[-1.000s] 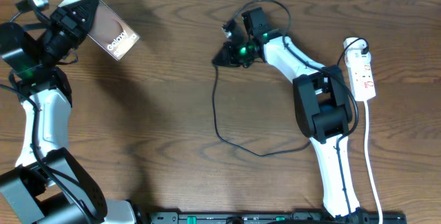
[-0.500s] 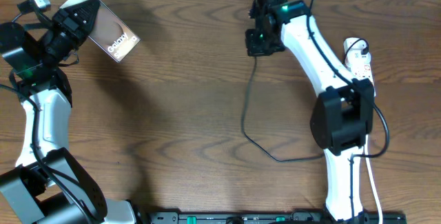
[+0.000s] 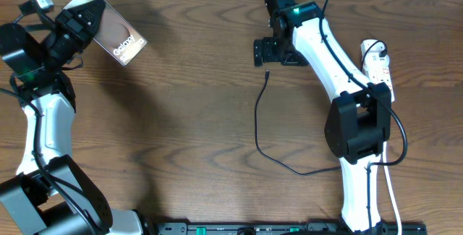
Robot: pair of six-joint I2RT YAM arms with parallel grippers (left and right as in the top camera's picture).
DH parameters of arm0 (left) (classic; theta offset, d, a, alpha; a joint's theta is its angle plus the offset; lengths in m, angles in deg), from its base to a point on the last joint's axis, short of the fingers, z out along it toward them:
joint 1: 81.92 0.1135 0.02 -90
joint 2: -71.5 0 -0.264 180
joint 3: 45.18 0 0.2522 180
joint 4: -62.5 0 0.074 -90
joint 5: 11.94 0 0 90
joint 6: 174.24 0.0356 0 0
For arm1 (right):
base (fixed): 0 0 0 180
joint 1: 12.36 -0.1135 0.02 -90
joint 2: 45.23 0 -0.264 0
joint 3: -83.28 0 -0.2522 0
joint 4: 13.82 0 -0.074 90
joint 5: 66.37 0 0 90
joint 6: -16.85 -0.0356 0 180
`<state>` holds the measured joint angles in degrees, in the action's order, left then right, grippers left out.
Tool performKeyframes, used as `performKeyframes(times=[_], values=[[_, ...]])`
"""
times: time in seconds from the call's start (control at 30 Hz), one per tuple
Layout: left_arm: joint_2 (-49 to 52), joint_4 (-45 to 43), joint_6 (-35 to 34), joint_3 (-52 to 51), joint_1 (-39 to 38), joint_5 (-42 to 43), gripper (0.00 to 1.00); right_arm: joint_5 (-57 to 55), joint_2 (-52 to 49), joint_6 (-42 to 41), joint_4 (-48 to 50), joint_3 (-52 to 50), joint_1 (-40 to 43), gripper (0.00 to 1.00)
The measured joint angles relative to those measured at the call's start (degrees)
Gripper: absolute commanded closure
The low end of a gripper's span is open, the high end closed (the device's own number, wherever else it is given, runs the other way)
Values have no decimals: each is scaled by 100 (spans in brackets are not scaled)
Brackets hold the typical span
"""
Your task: Plug charger to phone and switch on socket
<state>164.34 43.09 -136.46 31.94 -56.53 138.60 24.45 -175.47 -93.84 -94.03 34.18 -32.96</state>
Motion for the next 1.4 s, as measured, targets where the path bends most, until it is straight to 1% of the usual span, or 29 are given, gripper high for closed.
performKeyframes(times=[0.33,0.4,0.6,0.67,0.9,0.97,1.27,1.33,1.37,1.4], values=[[0,2,0,0,0,0,93,0,0,-236,999,-616,-297,1],[0,0,0,0,0,0,92,-7,0,-323,1099,-721,-352,1],[0,2,0,0,0,39,92,-24,0,-1040,1377,-1233,-448,1],[0,2,0,0,0,61,94,-24,0,-1172,1394,-1342,-444,1],[0,2,0,0,0,81,93,-24,0,-1412,1622,-1545,-439,1],[0,2,0,0,0,83,92,-46,0,-1460,1705,-1600,-439,5],[0,2,2,0,0,85,93,-127,103,-1578,2072,-1853,-439,8],[0,2,0,0,0,85,93,-125,103,-1578,2072,-1856,-439,12],[0,2,0,0,0,85,92,-122,105,-1582,2072,-1858,-439,16],[0,4,0,0,0,85,93,-111,105,-1591,2072,-1860,-437,17]])
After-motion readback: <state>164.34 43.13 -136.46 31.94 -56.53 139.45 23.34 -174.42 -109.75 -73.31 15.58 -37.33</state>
